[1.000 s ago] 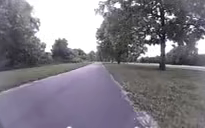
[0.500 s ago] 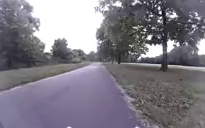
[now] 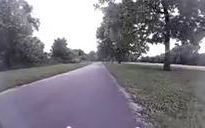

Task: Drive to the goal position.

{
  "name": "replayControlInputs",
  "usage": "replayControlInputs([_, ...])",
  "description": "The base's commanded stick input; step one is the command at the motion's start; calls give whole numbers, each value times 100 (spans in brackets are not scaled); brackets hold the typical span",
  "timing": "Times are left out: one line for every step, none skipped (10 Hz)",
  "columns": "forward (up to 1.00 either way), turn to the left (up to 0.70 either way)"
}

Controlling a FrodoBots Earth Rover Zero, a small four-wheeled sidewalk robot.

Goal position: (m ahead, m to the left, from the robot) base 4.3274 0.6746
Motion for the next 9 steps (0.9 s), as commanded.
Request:
replayControlInputs([68,0])
replayControlInputs([68,0])
replayControlInputs([68,4])
replayControlInputs([68,12])
replayControlInputs([68,14])
replayControlInputs([68,14])
replayControlInputs([68,14])
replayControlInputs([68,11])
replayControlInputs([68,1])
